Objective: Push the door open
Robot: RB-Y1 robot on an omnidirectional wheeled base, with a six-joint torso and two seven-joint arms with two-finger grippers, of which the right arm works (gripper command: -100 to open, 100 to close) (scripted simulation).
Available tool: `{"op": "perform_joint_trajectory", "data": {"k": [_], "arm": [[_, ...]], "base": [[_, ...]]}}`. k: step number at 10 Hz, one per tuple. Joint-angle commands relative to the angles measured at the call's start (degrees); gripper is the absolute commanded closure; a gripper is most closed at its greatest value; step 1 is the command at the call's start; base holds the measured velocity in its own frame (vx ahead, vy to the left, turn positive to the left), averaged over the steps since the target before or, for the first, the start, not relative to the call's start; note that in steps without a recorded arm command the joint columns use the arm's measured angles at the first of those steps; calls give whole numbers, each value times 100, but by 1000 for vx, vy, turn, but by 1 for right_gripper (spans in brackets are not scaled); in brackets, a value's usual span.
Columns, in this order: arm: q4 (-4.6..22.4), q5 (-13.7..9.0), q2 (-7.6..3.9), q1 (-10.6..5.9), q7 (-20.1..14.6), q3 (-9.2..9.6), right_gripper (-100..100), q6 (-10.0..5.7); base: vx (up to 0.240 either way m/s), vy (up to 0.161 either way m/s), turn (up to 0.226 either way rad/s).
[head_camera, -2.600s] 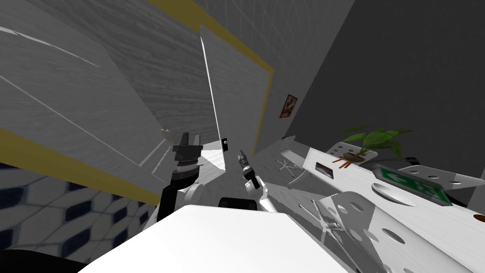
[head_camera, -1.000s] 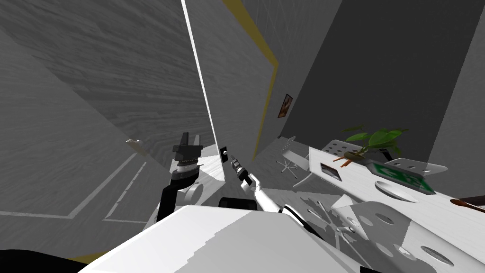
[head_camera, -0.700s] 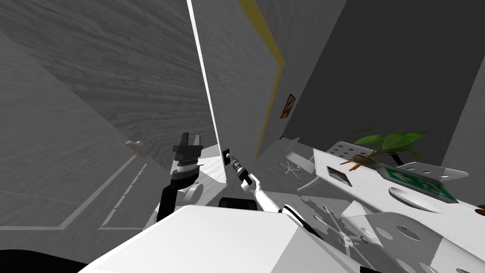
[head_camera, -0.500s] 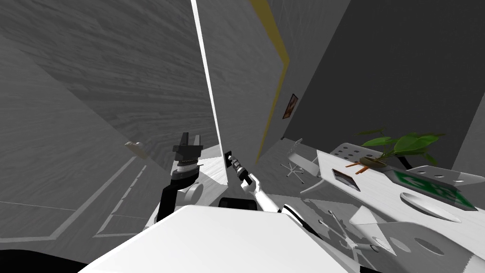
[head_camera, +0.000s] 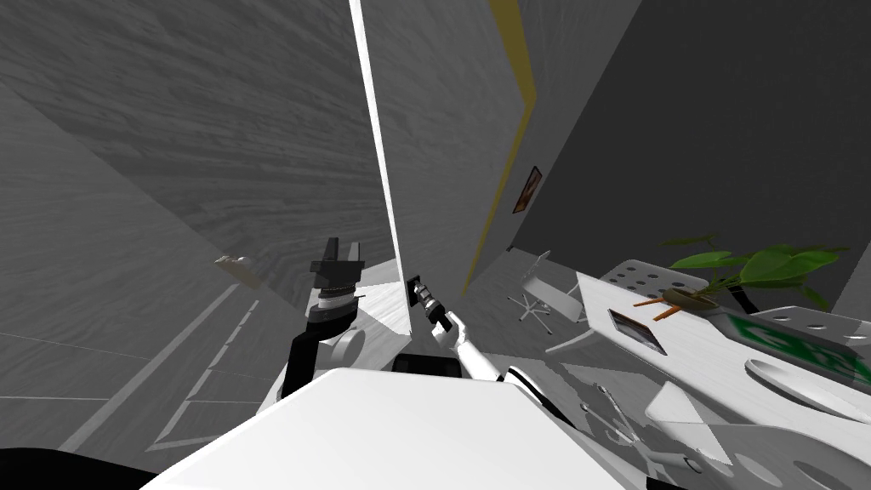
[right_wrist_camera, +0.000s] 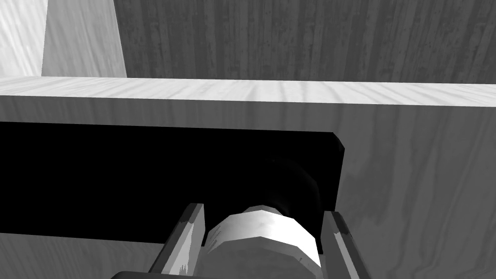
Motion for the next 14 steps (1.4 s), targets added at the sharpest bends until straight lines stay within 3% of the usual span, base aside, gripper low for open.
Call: {"op": "perform_joint_trajectory", "data": {"k": [1, 4, 14], "arm": [[6, 0, -4, 7, -1, 2, 100, 8], [6, 0, -4, 7, -1, 2, 100, 8], [237, -37, -137, -77, 265, -694, 100, 15]], "base": [[-23, -18, 15], [0, 0, 0], [82, 162, -41]]}}
